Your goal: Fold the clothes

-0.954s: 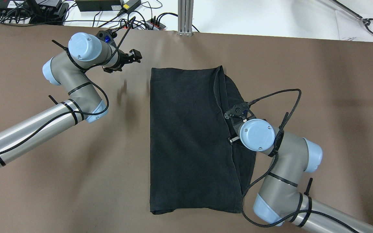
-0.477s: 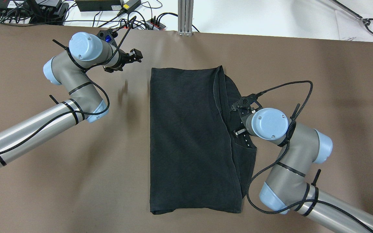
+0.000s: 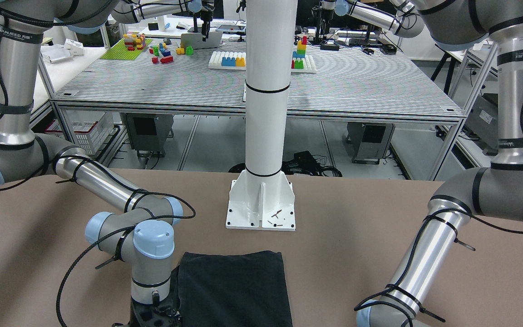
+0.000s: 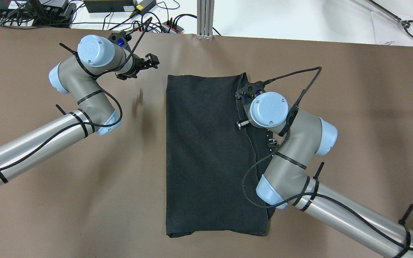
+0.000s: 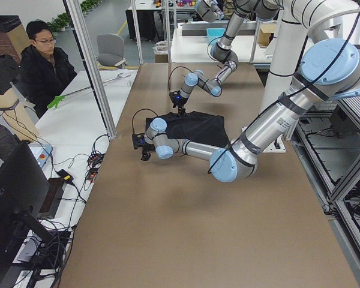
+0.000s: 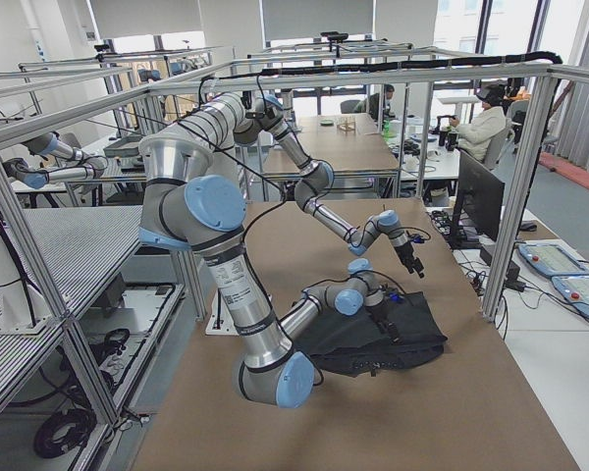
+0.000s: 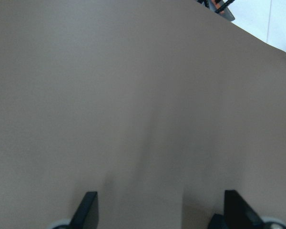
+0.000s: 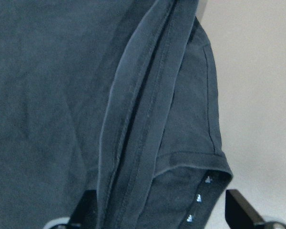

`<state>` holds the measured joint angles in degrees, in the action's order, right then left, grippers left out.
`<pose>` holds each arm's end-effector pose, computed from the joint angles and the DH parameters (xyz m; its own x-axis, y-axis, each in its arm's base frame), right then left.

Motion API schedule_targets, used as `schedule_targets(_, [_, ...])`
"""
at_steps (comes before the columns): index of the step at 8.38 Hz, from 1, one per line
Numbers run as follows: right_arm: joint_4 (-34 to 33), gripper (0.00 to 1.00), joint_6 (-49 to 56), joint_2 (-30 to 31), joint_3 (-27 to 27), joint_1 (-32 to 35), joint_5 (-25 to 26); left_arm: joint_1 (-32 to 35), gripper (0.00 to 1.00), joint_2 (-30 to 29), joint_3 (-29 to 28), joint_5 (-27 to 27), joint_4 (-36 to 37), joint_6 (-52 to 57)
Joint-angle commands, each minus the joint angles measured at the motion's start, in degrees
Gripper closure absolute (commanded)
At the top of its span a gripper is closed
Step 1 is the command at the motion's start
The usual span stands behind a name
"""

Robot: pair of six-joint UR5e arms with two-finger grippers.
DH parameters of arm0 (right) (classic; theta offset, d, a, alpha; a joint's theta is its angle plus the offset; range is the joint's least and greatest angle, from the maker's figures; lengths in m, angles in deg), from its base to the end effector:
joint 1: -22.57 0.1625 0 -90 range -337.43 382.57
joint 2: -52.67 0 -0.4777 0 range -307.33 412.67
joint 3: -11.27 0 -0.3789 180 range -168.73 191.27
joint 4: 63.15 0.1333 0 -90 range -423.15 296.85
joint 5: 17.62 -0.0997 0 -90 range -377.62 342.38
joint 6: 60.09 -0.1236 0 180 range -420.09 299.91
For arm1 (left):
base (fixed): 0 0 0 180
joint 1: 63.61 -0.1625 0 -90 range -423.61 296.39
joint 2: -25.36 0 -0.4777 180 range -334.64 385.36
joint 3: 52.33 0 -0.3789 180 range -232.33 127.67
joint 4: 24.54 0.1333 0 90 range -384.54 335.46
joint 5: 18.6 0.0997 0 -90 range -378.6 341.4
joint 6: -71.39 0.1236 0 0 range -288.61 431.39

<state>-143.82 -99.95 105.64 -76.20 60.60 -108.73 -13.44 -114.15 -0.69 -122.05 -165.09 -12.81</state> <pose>-0.5160 -0.5698 0.3493 0.8289 -0.3260 0.4546 0.0482 0.8512 0.5226 0.4886 -0.7490 0.3686 0.3643 -0.2834 -0.8871 0.5819 0.8130 -0.0207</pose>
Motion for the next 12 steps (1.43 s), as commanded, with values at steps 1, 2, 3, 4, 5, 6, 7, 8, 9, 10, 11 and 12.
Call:
schedule_targets(1, [4.6, 0.06, -3.0, -4.9, 9.4, -0.2, 0.1, -0.2, 0.07, -0.1, 0.1, 0.1, 0.1, -0.1])
schedule_targets(2, [6.6, 0.06, -2.9, -4.6, 10.6, -0.1, 0.1, -0.2, 0.07, -0.1, 0.1, 0.1, 0.1, -0.1])
schedule_targets(3, [6.8, 0.06, -2.2, -4.2, 11.7, 0.0, 0.1, -0.2, 0.07, -0.1, 0.1, 0.1, 0.1, -0.1])
schedule_targets(4, [7.7, 0.06, -1.1, -4.2, 12.1, 0.8, 0.0, -0.2, 0.07, -0.1, 0.1, 0.1, 0.1, -0.1])
schedule_targets(5, [8.0, 0.06, 3.6, -3.0, 12.1, 2.5, -1.1, -0.2, 0.07, 0.0, 0.1, 0.1, 0.1, -0.1])
schedule_targets(6, [11.6, 0.06, 9.1, 1.7, 11.6, 5.0, -3.1, -0.2, 0.07, 0.3, 0.8, 0.2, 0.2, -0.1])
schedule_targets(7, [15.6, 0.06, 13.4, 5.4, 11.5, 8.9, -9.9, -0.2, 0.07, 0.6, 1.2, 0.2, 0.2, -0.1])
schedule_targets(8, [15.0, 0.06, 13.3, 5.1, 10.5, 9.7, -13.4, -0.2, 0.07, 0.6, 1.3, 0.2, 0.2, -0.3])
schedule_targets(9, [14.9, 0.06, 12.8, 4.9, 9.4, 9.7, -13.7, -0.2, 0.07, 0.7, 1.8, 0.2, 0.2, -1.0])
schedule_targets(10, [12.5, 0.06, 9.0, 4.8, 7.7, 9.7, -13.8, -0.2, 0.07, 0.6, 2.1, 0.2, 0.2, -1.3])
schedule_targets(11, [9.0, 0.06, 2.7, 5.0, 3.7, 9.7, -13.9, -0.2, 0.07, 0.7, 2.2, 0.2, 0.2, -1.5])
schedule_targets(12, [5.6, 0.06, -4.1, 6.1, -1.6, 8.5, -13.9, -0.2, 0.07, 0.7, 2.6, 0.2, 0.2, -2.7])
